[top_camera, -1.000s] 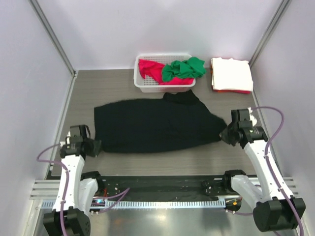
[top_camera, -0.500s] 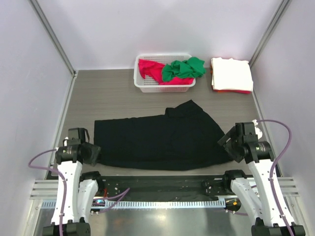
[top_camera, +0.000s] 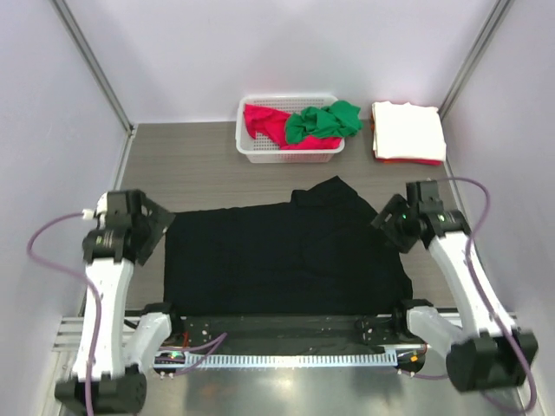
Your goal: Fold and stack the t-shirts
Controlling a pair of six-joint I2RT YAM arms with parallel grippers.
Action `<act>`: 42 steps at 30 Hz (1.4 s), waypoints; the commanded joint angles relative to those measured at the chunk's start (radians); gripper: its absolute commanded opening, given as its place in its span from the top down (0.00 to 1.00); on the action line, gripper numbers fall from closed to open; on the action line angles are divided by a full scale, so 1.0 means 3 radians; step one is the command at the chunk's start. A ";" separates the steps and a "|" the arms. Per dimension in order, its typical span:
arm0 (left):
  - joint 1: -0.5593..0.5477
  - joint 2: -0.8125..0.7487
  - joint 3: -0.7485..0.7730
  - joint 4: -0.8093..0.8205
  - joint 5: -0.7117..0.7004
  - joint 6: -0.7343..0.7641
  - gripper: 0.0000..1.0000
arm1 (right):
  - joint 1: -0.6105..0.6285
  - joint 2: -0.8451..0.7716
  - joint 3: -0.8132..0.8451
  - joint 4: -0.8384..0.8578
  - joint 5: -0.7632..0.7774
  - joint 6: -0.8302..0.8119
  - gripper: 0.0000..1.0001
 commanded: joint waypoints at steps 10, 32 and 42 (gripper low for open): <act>-0.0018 0.2064 0.0377 0.1311 0.0433 0.1058 0.02 | 0.0271 0.2724 0.1618 0.1417 -0.0183 -0.0460 0.42; 0.0294 0.2550 0.0229 0.1648 0.0597 0.1181 0.05 | 0.0328 0.3748 0.1788 0.1780 -0.0081 -0.0665 0.54; 0.0325 0.2550 0.0137 0.1699 0.0607 0.1217 0.05 | 0.0328 0.3693 0.1634 0.1801 0.0093 -0.0751 0.50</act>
